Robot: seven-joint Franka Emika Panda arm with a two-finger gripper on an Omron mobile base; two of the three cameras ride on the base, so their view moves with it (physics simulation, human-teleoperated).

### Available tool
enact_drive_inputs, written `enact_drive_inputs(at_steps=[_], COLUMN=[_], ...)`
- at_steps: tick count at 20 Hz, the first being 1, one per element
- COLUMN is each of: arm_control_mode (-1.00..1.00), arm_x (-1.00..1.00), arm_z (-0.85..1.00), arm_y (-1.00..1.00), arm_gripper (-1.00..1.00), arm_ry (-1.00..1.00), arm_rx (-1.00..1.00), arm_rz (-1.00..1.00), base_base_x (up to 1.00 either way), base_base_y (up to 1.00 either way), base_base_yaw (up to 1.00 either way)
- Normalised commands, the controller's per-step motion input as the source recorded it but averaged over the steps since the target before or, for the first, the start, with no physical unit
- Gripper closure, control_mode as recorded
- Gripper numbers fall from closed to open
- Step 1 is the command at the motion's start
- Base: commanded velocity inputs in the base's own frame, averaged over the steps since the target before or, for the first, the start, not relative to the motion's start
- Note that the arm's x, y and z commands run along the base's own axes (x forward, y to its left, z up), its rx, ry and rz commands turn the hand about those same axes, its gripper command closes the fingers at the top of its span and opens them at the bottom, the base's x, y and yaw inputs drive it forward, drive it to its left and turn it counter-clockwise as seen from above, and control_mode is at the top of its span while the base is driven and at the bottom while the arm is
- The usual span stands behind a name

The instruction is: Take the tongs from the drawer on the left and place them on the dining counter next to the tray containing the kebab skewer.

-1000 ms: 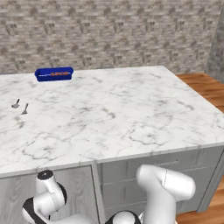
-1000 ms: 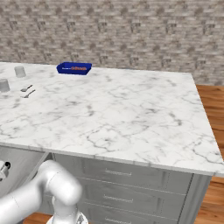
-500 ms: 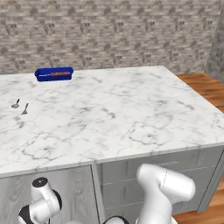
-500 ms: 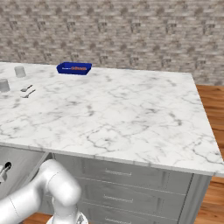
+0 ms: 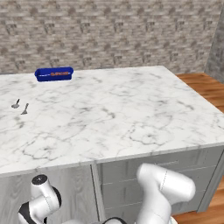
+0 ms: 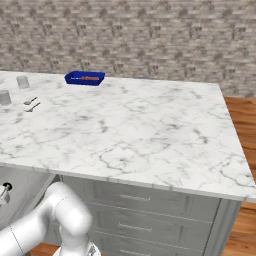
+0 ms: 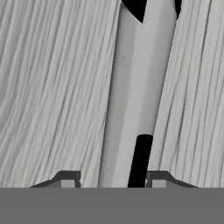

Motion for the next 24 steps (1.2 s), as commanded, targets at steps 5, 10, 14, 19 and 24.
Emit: enact_drive_inputs(at_steps=[5,10,14,19,24], arm_control_mode=[-1.0,-1.0,-1.0,-1.0,-1.0], arm_x=[-0.31,-0.3,-0.09,-0.02,0.0], arm_z=[0.18,0.92,1.0,1.0,1.0], arm_y=[0.0,0.0,-0.01,-0.29,-0.64], arm_gripper=[1.0,1.0,1.0,1.0,1.0], arm_ry=[-0.04,-0.08,-0.06,-0.06,0.0], arm_rx=[0.03,0.12,0.13,0.12,0.03], arm_rz=[0.0,-0.05,-0.05,-0.01,0.0], base_base_x=[0.0,0.0,0.0,0.0,0.0], base_base_y=[0.0,0.0,0.0,0.0,0.0], base_base_yaw=[0.0,0.0,0.0,0.0,0.0])
